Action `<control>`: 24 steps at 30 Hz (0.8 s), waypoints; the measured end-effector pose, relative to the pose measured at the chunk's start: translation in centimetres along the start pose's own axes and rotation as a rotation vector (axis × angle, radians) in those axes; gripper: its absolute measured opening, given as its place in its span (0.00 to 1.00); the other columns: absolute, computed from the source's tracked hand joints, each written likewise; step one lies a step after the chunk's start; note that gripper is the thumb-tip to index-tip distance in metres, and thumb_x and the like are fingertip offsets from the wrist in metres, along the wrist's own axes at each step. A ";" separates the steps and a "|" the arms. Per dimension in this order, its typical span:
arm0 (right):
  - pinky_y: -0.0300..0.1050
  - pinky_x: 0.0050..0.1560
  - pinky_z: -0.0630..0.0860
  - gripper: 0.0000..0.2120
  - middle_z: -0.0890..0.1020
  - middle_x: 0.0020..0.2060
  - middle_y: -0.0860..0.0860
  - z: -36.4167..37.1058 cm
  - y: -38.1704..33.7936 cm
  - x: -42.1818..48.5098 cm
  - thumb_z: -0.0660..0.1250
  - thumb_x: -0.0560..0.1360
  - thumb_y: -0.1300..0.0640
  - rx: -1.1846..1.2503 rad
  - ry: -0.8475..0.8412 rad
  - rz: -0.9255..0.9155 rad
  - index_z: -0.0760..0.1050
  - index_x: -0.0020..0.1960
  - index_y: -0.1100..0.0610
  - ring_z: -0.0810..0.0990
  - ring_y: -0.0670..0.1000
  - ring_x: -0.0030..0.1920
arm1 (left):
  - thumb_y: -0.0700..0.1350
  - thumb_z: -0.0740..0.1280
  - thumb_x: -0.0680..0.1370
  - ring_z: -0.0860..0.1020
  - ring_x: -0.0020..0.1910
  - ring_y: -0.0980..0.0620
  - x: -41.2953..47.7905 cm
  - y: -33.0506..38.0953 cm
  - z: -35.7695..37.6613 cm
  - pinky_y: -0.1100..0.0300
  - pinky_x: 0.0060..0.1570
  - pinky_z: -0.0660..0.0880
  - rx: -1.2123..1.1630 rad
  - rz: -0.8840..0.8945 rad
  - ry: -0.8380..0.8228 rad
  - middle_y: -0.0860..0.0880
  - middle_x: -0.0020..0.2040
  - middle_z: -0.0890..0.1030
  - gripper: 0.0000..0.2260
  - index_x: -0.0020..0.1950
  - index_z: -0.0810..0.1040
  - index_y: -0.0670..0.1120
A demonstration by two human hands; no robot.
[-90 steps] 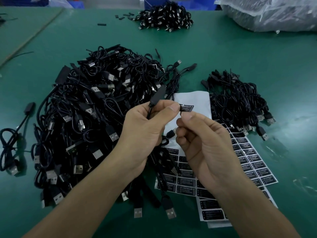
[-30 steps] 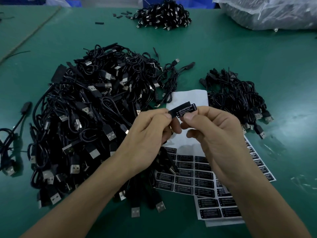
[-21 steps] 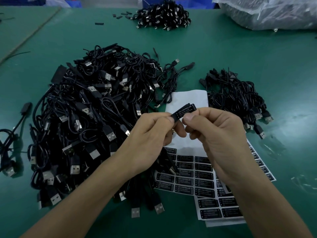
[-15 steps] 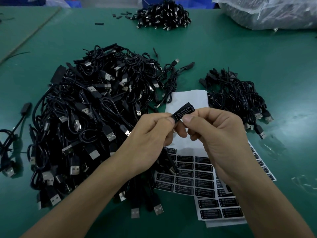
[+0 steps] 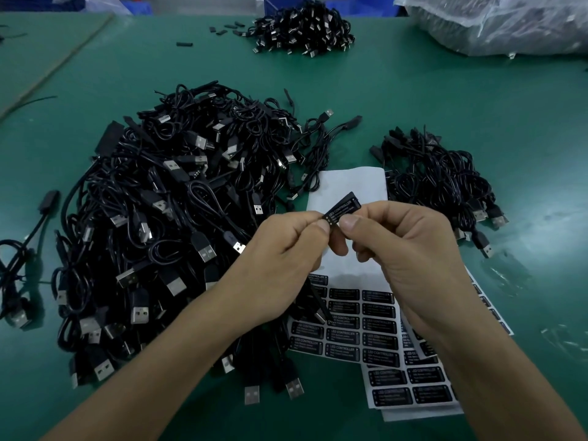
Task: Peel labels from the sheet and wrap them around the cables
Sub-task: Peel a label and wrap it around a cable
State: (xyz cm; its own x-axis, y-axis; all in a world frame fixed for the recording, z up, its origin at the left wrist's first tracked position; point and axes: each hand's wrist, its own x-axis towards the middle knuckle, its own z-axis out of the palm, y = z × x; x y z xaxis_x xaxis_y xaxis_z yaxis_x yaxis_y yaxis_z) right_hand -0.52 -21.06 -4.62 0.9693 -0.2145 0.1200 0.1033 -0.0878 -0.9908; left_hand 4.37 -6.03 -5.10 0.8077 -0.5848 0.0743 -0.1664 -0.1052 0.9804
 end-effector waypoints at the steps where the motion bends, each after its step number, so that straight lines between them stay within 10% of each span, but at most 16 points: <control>1: 0.36 0.34 0.73 0.11 0.80 0.27 0.47 0.0 0.0 0.0 0.71 0.75 0.62 0.000 0.004 0.001 0.83 0.35 0.54 0.73 0.44 0.31 | 0.46 0.55 0.79 0.63 0.26 0.58 0.0 0.0 0.0 0.73 0.31 0.66 0.004 0.002 0.002 0.56 0.26 0.64 0.16 0.37 0.79 0.48; 6: 0.35 0.33 0.72 0.12 0.79 0.26 0.46 0.1 -0.1 0.0 0.72 0.75 0.62 0.005 0.022 0.017 0.82 0.33 0.54 0.73 0.44 0.30 | 0.48 0.56 0.79 0.62 0.28 0.53 0.1 -0.2 0.0 0.55 0.30 0.61 0.028 0.001 0.013 0.54 0.27 0.63 0.16 0.36 0.79 0.50; 14: 0.35 0.33 0.72 0.13 0.80 0.26 0.46 0.2 -0.2 0.0 0.72 0.75 0.63 0.011 0.024 0.018 0.82 0.32 0.53 0.73 0.43 0.29 | 0.48 0.56 0.79 0.62 0.27 0.56 0.2 -0.4 0.0 0.69 0.31 0.66 0.085 0.038 0.011 0.55 0.26 0.64 0.16 0.35 0.78 0.54; 24: 0.36 0.32 0.72 0.12 0.78 0.26 0.46 0.3 -0.2 -0.1 0.73 0.73 0.61 0.005 0.050 0.037 0.82 0.32 0.52 0.71 0.45 0.30 | 0.48 0.56 0.80 0.62 0.28 0.53 0.0 -0.6 0.0 0.56 0.29 0.61 0.178 0.076 0.035 0.54 0.27 0.63 0.16 0.33 0.73 0.54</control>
State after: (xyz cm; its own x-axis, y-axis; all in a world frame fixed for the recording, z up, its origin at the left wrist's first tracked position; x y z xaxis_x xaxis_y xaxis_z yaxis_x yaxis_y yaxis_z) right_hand -0.58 -20.71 -4.45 0.9602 -0.2658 0.0860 0.0686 -0.0743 -0.9949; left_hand 4.49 -5.98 -5.64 0.8077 -0.5685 0.1565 -0.3225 -0.2037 0.9244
